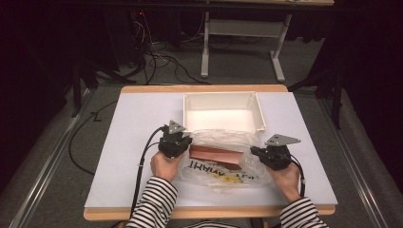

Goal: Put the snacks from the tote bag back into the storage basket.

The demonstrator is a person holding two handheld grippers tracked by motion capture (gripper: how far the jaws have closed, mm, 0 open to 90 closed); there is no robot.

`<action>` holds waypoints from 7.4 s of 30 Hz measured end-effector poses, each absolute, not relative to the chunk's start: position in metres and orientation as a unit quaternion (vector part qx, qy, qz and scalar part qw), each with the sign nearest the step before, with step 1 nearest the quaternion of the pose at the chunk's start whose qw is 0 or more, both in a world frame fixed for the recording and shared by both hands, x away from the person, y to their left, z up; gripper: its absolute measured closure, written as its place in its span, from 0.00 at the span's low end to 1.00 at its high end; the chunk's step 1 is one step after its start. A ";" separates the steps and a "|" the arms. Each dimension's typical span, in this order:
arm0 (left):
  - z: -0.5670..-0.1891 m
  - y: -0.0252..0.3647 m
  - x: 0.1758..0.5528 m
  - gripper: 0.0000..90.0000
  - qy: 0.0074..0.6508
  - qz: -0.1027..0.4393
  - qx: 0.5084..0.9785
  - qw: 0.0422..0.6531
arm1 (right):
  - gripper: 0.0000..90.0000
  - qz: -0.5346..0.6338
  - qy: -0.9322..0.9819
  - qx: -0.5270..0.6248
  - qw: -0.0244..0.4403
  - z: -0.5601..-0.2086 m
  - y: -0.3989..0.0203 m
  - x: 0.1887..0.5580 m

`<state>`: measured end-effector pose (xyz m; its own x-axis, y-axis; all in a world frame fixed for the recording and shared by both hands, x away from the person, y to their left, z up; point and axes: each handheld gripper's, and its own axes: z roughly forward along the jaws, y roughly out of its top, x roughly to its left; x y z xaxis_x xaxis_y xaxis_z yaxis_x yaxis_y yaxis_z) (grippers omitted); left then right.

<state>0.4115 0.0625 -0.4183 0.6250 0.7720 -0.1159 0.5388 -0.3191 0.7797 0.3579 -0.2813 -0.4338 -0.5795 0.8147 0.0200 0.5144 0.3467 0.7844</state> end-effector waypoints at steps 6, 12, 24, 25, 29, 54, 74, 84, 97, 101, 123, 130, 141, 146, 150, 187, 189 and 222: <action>-0.430 0.063 0.418 0.99 0.422 0.133 0.801 0.403 | 1.00 0.382 0.800 0.422 0.189 -0.438 -0.281 0.363; -0.437 0.066 0.419 0.99 0.423 0.103 0.808 0.396 | 1.00 0.376 0.804 0.423 0.181 -0.444 -0.280 0.363; -0.440 0.072 0.400 0.99 0.408 0.070 0.816 0.404 | 1.00 0.373 0.807 0.422 0.179 -0.448 -0.283 0.361; -0.438 0.072 0.400 0.99 0.409 0.082 0.814 0.404 | 1.00 0.372 0.806 0.423 0.179 -0.447 -0.283 0.361; -0.438 0.064 0.404 0.98 0.406 0.120 0.818 0.389 | 1.00 0.361 0.810 0.423 0.186 -0.446 -0.280 0.364; -0.414 0.085 0.346 0.51 0.410 0.185 0.790 0.417 | 0.91 0.357 0.810 0.430 0.176 -0.457 -0.279 0.367; -0.457 0.077 0.334 0.44 0.428 0.146 0.810 0.374 | 0.61 0.405 0.793 0.410 0.199 -0.424 -0.285 0.334; -0.461 0.073 0.335 0.48 0.427 0.143 0.818 0.359 | 0.51 0.392 0.811 0.399 0.169 -0.429 -0.286 0.307; -0.469 0.073 0.334 0.88 0.395 0.142 0.842 0.338 | 0.94 0.314 0.847 0.397 0.162 -0.466 -0.283 0.315; -0.468 0.076 0.333 0.97 0.386 0.136 0.850 0.332 | 1.00 0.306 0.850 0.394 0.172 -0.468 -0.286 0.315; -0.462 0.095 0.327 0.89 0.380 0.149 0.852 0.329 | 0.91 0.298 0.824 0.440 0.195 -0.464 -0.319 0.325; -0.438 0.093 0.316 0.63 0.365 0.157 0.844 0.360 | 0.71 0.350 0.821 0.409 0.189 -0.437 -0.317 0.305; -0.407 0.088 0.328 0.47 0.368 0.195 0.818 0.397 | 0.59 0.406 0.795 0.386 0.231 -0.400 -0.305 0.303; -0.408 0.082 0.348 0.47 0.369 0.180 0.824 0.390 | 0.55 0.400 0.789 0.397 0.244 -0.399 -0.296 0.319; -0.413 0.070 0.357 0.48 0.352 0.163 0.843 0.373 | 0.57 0.388 0.794 0.404 0.237 -0.406 -0.290 0.331; -0.466 0.056 0.412 1.00 0.417 0.111 0.840 0.329 | 1.00 0.308 0.819 0.445 0.193 -0.463 -0.281 0.376; -0.467 0.057 0.407 1.00 0.417 0.109 0.839 0.332 | 0.96 0.316 0.819 0.441 0.188 -0.462 -0.282 0.373; -0.471 0.069 0.390 1.00 0.417 0.126 0.835 0.336 | 0.99 0.305 0.840 0.415 0.170 -0.469 -0.305 0.315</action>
